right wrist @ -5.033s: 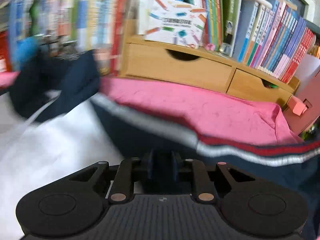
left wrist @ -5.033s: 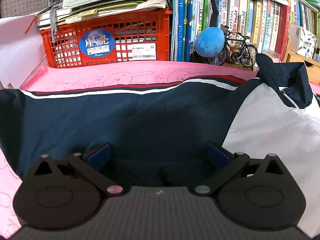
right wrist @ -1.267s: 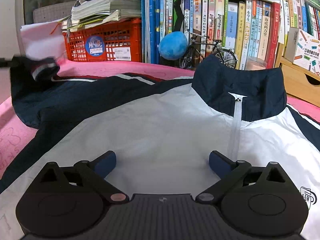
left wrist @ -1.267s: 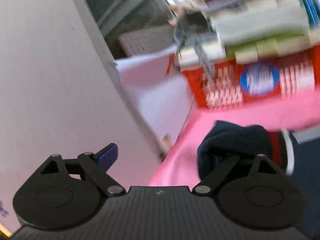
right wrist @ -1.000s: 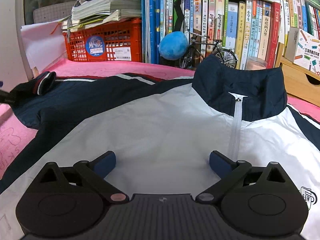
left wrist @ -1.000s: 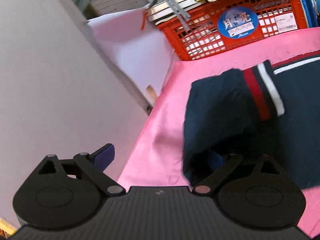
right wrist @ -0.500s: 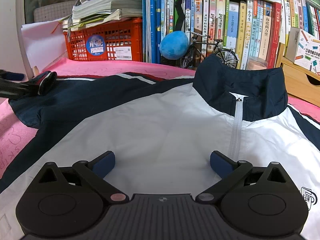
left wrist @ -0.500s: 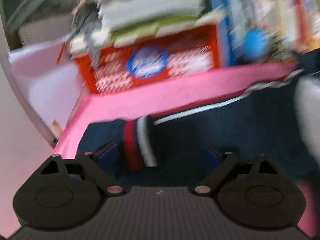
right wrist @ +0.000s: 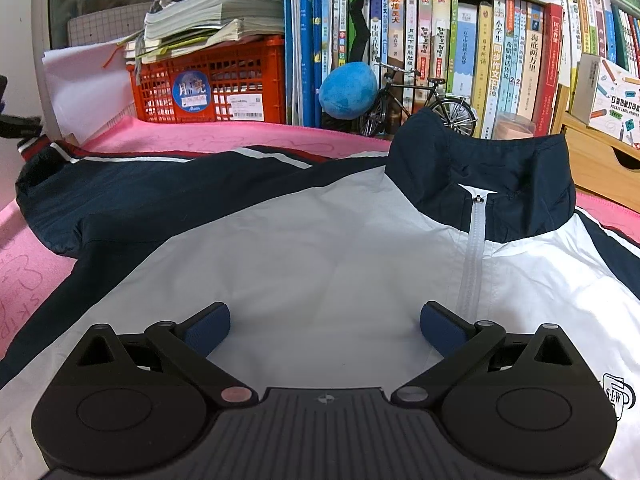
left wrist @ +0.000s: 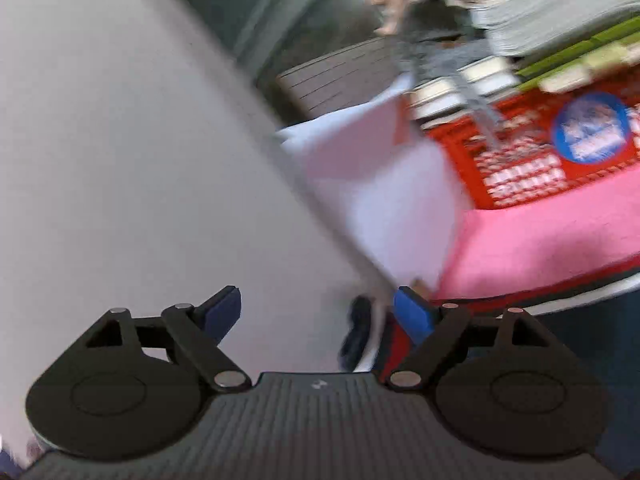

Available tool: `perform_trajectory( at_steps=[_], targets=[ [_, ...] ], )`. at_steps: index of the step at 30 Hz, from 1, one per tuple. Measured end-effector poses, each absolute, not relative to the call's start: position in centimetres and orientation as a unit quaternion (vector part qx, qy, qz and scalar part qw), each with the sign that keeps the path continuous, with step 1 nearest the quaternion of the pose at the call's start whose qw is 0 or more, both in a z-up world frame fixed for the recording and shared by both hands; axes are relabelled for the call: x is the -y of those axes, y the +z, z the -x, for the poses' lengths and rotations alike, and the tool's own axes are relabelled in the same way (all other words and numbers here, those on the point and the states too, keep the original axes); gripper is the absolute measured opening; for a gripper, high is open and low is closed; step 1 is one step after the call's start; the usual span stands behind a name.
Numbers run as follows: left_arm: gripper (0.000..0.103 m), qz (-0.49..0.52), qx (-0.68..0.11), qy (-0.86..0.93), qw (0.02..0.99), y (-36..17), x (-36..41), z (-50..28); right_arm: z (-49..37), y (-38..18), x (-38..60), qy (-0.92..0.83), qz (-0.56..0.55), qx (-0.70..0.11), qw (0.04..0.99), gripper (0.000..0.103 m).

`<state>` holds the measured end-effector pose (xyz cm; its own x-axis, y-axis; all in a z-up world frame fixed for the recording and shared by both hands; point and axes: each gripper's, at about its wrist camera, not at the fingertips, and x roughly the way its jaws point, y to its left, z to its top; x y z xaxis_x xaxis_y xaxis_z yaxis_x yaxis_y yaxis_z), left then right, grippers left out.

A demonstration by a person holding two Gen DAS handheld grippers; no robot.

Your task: Fold clothes

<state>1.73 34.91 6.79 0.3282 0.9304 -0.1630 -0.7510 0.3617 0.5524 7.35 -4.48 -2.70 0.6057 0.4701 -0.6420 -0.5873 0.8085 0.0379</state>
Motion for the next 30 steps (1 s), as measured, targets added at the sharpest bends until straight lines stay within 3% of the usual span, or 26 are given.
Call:
perform_trajectory(
  at_steps=[3,5,12,16,23,30],
  targets=[
    [0.103,-0.151,-0.136,0.488,0.849,8.3,-30.4,1.9,-7.5,-2.1,6.3,0.294,0.044,-0.321,0.899,0.102],
    [0.103,-0.128,-0.101,0.393,0.905,9.4,-26.7,3.6,-7.9,-1.4,8.4,0.283,0.024,-0.317,0.905,0.102],
    [0.103,-0.085,-0.228,0.055,0.968,8.0,-15.8,1.8,-10.6,-2.5,18.8,0.089,0.072,-0.338,0.934,0.101],
    [0.103,-0.081,-0.272,-0.041,0.958,6.0,-10.7,2.8,-6.0,-2.0,18.3,0.138,0.083,-0.324,0.932,0.096],
    [0.103,-0.142,-0.355,-0.051,0.923,1.7,-7.0,4.7,3.1,-0.8,15.6,0.267,0.103,-0.293,0.912,0.096],
    [0.103,-0.059,-0.372,-0.042,0.926,1.3,-10.9,10.0,10.5,-2.3,16.7,0.284,0.109,-0.287,0.908,0.101]
  ],
)
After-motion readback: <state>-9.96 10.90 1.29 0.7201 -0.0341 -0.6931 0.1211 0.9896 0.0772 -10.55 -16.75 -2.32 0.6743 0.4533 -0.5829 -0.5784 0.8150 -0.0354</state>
